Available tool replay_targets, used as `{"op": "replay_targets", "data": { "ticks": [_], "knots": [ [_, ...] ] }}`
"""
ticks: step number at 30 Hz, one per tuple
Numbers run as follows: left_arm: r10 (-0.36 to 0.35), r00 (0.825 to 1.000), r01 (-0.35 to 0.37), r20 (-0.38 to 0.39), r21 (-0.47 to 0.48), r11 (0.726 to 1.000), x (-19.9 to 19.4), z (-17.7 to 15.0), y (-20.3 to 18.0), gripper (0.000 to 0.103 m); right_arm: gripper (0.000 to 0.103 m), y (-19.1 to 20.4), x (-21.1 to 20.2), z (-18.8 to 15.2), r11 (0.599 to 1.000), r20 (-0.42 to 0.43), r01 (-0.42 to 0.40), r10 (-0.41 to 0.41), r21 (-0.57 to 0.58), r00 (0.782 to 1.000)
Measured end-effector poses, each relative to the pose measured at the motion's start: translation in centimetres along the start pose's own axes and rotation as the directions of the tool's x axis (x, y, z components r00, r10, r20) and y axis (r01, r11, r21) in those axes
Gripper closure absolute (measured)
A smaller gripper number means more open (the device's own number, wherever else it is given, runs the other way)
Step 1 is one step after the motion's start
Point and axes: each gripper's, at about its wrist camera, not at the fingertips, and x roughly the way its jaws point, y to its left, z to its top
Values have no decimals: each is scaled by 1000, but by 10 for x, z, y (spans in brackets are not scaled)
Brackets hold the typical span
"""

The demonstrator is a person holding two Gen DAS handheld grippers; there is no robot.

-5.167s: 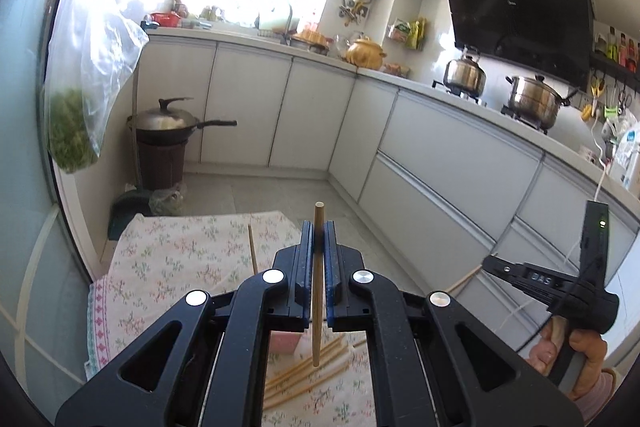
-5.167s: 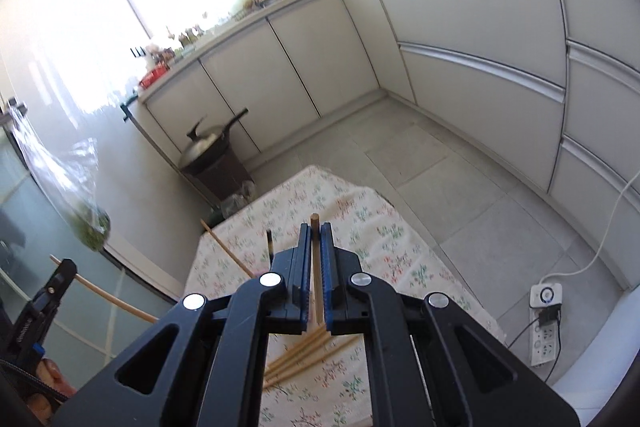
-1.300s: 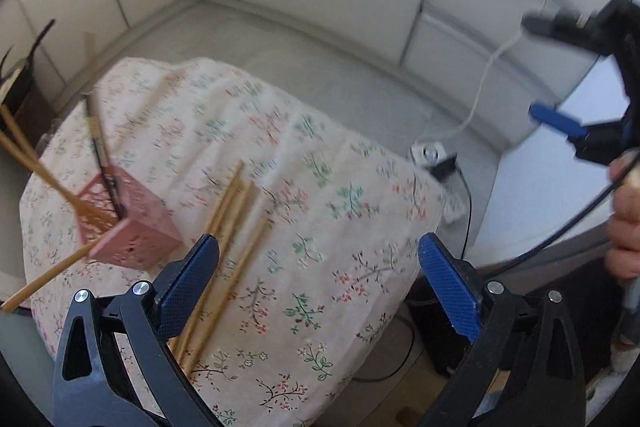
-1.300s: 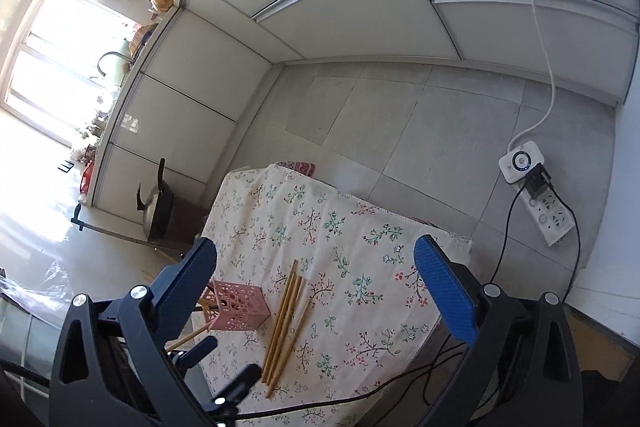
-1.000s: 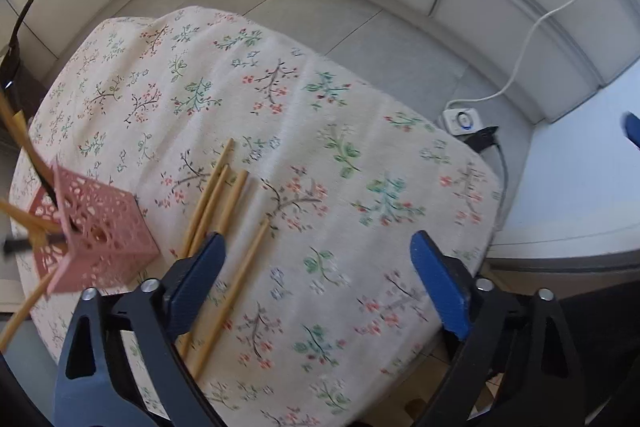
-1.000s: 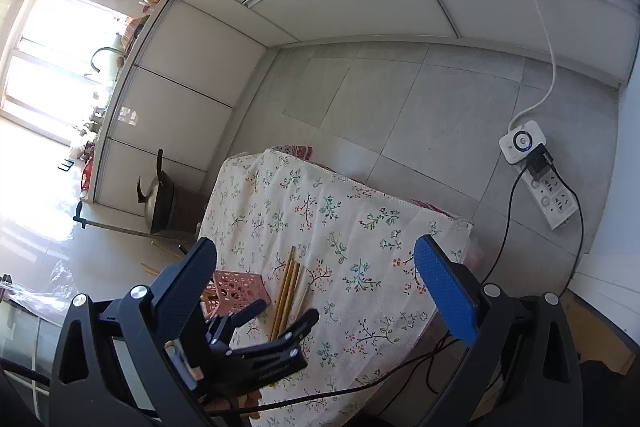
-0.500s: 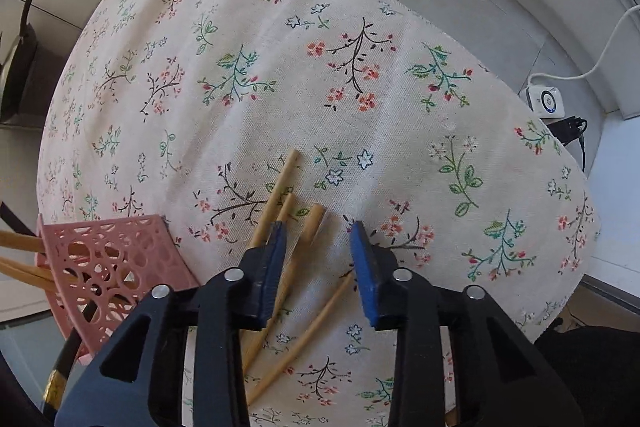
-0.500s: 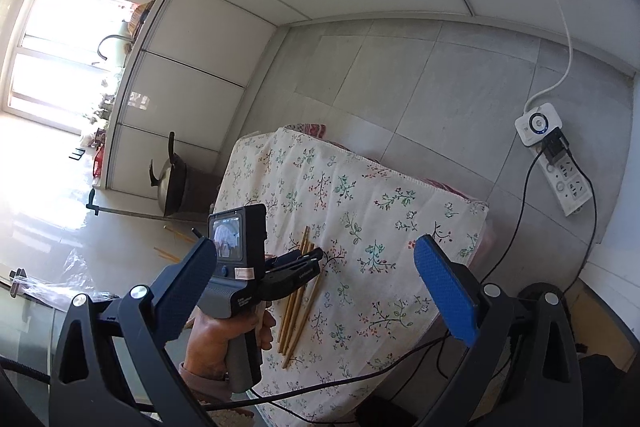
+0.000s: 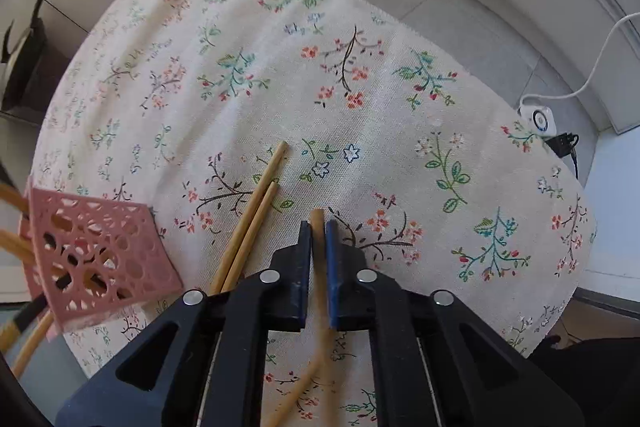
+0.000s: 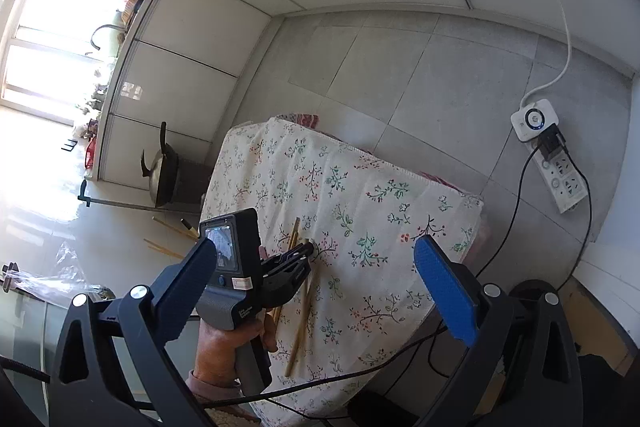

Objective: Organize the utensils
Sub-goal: 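Grasp a wooden chopstick from the pile with the left tool, then grasp a wooden chopstick with the right tool while the left tool holds its chopstick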

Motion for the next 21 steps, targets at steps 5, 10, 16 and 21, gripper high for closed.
{"op": "replay_targets", "data": {
  "ticks": [5,10,16,21],
  "knots": [
    [26,987,-21,157,-31,999,-53,-21,-2,97,7,6,12,-6,999,-27,29,-30,-32,999],
    [22,961,-12,275,-39,999,-113,-58,4,97,7,19,50,-24,984,-121,117,-133,-132,984],
    [63,930,-23,363,-115,993,-166,-124,32,97,7,33,127,-58,949,-271,215,-274,-230,923],
    [112,906,-38,409,-184,982,-187,-173,56,97,14,33,174,-74,937,-312,289,-339,-196,888]
  ]
}}
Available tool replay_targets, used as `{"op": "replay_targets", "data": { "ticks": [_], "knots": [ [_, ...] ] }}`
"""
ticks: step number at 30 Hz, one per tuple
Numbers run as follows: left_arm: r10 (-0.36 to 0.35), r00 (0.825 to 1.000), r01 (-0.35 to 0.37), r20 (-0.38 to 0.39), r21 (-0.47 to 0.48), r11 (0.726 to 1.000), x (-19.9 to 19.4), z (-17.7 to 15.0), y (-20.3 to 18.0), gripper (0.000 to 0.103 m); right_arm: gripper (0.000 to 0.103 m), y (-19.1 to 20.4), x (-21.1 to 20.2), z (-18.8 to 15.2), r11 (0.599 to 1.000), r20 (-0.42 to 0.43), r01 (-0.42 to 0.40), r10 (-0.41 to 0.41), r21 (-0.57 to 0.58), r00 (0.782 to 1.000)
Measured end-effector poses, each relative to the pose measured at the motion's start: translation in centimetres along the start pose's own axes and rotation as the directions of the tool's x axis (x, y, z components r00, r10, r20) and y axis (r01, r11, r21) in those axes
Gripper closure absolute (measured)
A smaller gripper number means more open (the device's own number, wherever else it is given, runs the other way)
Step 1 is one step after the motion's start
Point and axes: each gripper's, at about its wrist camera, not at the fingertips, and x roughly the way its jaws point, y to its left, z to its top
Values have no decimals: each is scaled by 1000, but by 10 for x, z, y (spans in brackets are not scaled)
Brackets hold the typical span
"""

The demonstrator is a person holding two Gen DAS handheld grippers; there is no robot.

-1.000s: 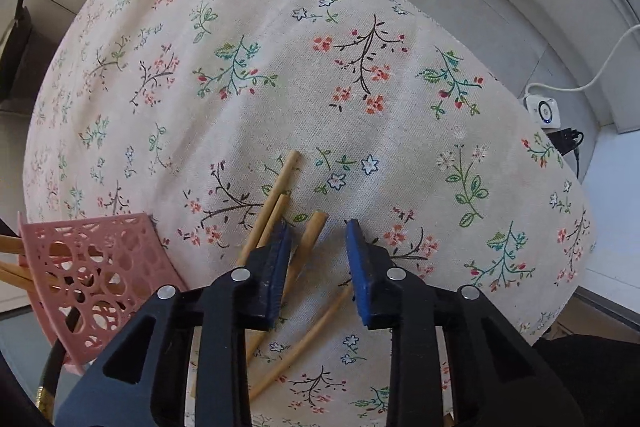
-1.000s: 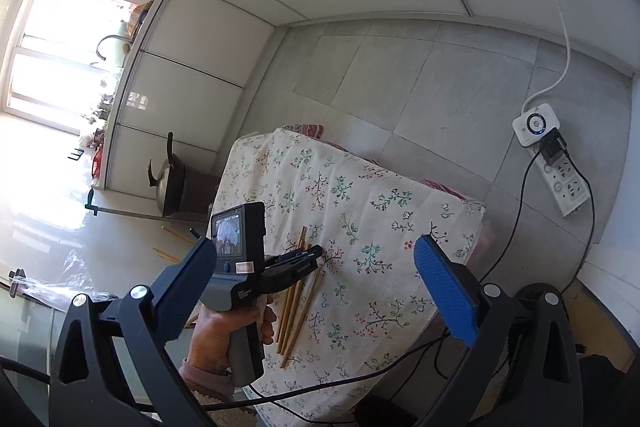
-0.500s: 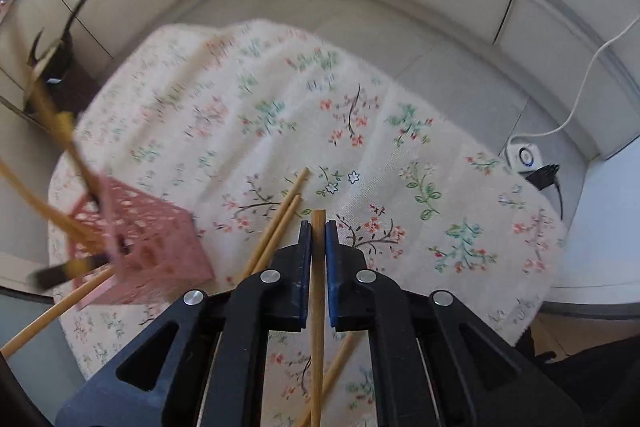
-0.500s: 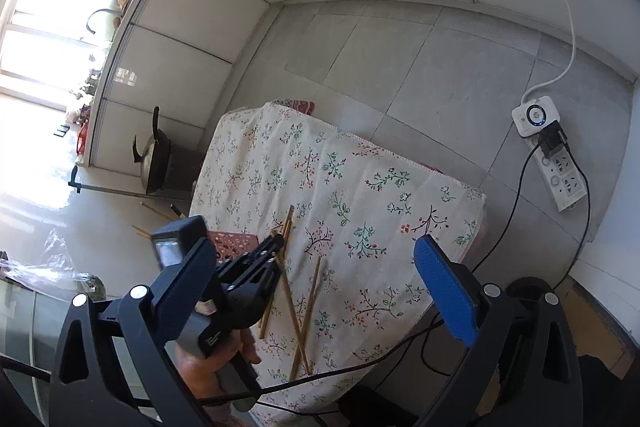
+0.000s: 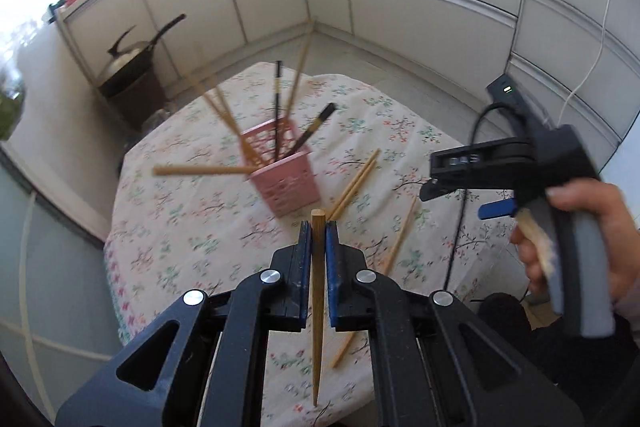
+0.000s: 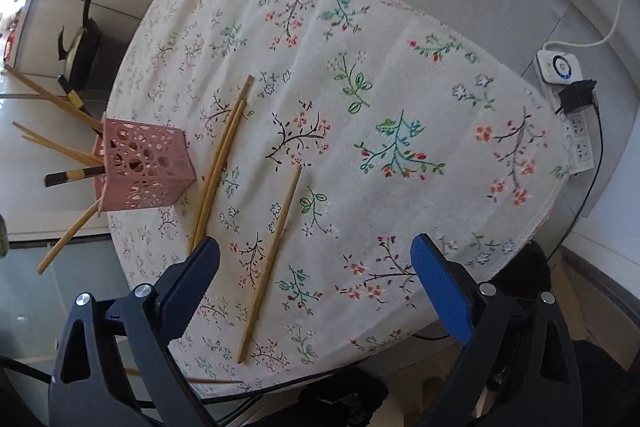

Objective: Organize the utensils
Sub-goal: 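Grasp a wooden chopstick with the right tool while the left tool holds its chopstick, then carry both chopsticks to the pink cup and release the left tool's chopstick inside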

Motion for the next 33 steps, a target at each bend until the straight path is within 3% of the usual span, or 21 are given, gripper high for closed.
{"op": "replay_targets", "data": {
  "ticks": [5,7,9,11,15,19,26,33],
  "knots": [
    [-17,999,21,42,-82,996,-20,-14,26,97,40,19,33,1,997,14,65,-66,37,998],
    [-19,998,26,66,-106,994,-26,-13,34,97,43,26,42,1,994,26,102,-103,43,994],
    [-21,995,32,92,-120,992,-33,-12,39,97,61,36,44,1,990,69,138,-140,25,988],
    [-25,994,38,104,-131,991,-36,-11,41,97,93,43,48,1,984,91,180,-179,-1,980],
    [-28,993,43,111,-144,989,-36,-12,44,97,97,45,46,4,989,99,145,-143,-14,985],
    [-25,990,48,135,-164,985,-39,-11,46,97,98,52,15,1,990,189,121,-105,-74,976],
    [-33,984,66,175,-189,980,-47,-6,41,97,98,65,-63,-26,968,355,83,7,-239,935],
    [-51,971,107,232,-236,966,-64,5,44,97,98,62,-133,-65,923,438,61,122,-380,891]
  ]
}}
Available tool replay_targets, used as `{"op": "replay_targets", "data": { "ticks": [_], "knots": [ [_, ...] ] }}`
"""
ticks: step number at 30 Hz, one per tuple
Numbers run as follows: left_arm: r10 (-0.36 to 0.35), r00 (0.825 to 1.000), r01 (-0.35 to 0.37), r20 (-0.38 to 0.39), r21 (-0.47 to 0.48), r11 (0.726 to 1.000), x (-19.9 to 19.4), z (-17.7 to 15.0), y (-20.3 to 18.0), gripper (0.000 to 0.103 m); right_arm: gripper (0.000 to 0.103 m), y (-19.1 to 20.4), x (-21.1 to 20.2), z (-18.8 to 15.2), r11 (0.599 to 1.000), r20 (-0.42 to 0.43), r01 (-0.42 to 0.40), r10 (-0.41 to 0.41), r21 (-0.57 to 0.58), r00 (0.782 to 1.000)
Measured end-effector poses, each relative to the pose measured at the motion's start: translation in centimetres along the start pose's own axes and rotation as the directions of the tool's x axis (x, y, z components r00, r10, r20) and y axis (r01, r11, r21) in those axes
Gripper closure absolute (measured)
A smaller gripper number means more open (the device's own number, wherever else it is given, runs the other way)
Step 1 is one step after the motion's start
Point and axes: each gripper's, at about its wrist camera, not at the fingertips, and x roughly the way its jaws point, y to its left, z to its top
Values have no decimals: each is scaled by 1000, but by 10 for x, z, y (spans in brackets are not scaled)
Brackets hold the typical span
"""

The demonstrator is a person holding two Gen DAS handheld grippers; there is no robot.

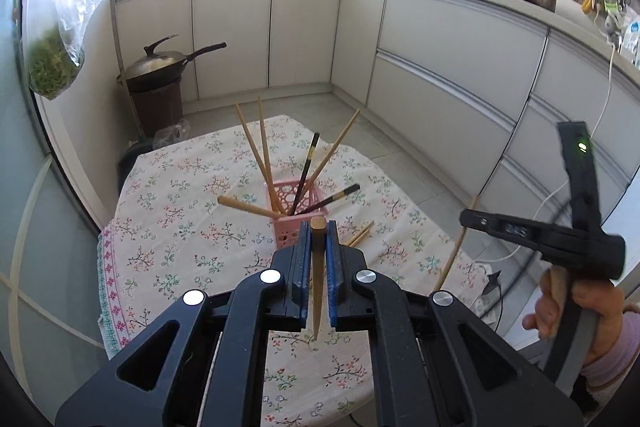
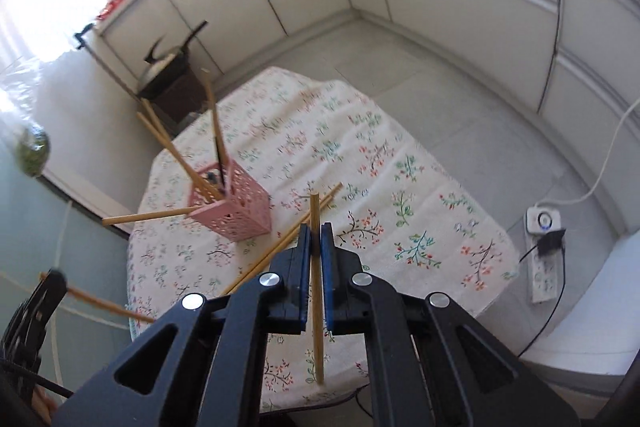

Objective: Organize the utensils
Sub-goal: 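Carry both chopsticks to the pink cup and release the left tool's chopstick inside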

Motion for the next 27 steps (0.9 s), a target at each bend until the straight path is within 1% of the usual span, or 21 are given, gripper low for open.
{"op": "replay_targets", "data": {
  "ticks": [6,9,13,17,20,27],
  "knots": [
    [-3,998,7,70,-61,998,-16,27,6,97,98,12,-52,11,996,113,-46,55,-79,992],
    [-6,994,17,110,-95,995,-22,47,9,97,98,18,-73,23,993,147,-72,86,-93,985],
    [10,985,12,174,-125,992,-26,76,13,97,97,25,-99,46,989,199,-101,121,-108,972],
    [44,973,-7,226,-161,987,-22,101,17,97,97,25,-116,70,986,225,-142,159,-87,961],
    [64,969,-21,241,-175,984,-11,113,19,97,97,23,-122,85,984,238,-163,175,-71,955],
    [134,966,-89,223,-200,976,22,122,29,97,97,27,-120,105,979,245,-194,202,-58,948]
  ]
}}
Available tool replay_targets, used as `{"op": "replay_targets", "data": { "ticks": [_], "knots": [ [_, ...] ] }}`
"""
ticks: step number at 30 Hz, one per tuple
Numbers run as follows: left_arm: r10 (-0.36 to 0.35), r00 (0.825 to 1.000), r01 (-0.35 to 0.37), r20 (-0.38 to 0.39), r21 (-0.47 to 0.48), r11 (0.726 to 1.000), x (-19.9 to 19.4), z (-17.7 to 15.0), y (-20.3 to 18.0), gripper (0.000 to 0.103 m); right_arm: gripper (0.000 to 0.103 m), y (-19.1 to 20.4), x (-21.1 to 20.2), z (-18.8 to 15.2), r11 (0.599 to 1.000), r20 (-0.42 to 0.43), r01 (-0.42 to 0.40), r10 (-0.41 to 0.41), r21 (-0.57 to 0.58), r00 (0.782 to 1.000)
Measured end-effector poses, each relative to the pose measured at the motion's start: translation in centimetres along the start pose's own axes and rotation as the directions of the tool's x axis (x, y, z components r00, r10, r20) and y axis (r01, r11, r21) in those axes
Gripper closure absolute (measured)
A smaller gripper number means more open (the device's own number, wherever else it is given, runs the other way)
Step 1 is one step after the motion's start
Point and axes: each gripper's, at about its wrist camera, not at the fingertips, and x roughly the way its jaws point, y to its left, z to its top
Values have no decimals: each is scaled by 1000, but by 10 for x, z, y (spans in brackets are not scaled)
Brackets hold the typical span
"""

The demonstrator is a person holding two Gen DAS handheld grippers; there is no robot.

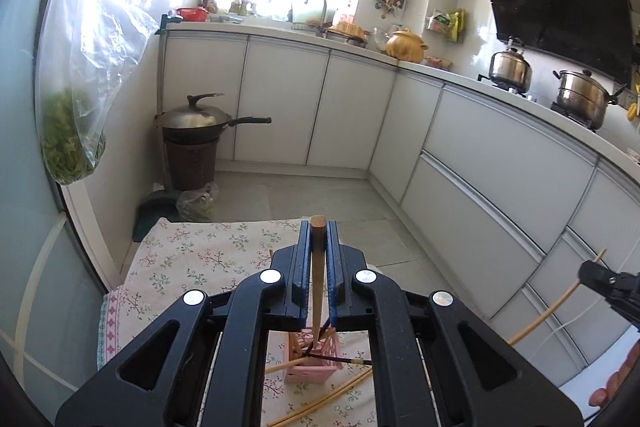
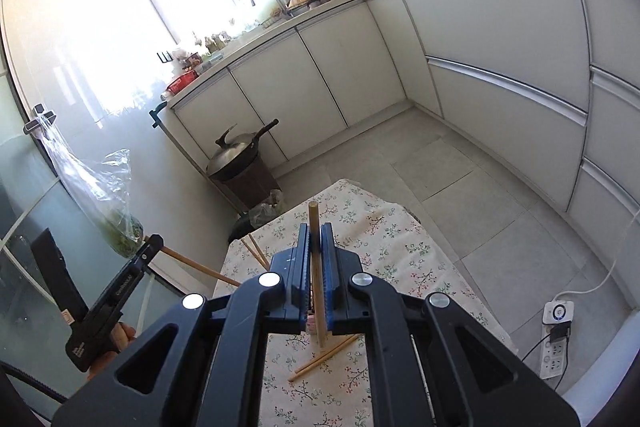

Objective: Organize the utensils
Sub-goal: 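Carry both chopsticks to the pink cup and release the left tool's chopstick inside, then open the right tool to drop its chopstick into the pink cup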

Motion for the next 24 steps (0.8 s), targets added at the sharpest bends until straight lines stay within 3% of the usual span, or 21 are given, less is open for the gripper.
{"op": "replay_targets", "data": {
  "ticks": [5,7,9,15,24],
  "knots": [
    [5,999,-5,-35,-14,1000,34,-11,5,95,97,12,11,7,1000,6,-20,20,0,1000],
    [19,998,-21,-64,-29,999,41,-18,10,77,97,18,16,11,1000,12,-23,23,-5,1000],
    [30,998,-34,-59,-59,998,36,-16,17,67,97,24,20,14,1000,15,-30,30,-5,999],
    [52,999,-50,8,-175,983,0,-2,41,43,97,39,40,21,1000,12,-23,24,-10,1000],
    [74,997,-74,-4,-193,978,-7,-1,54,42,97,56,107,7,999,-37,35,-36,-34,999]
  ]
}}
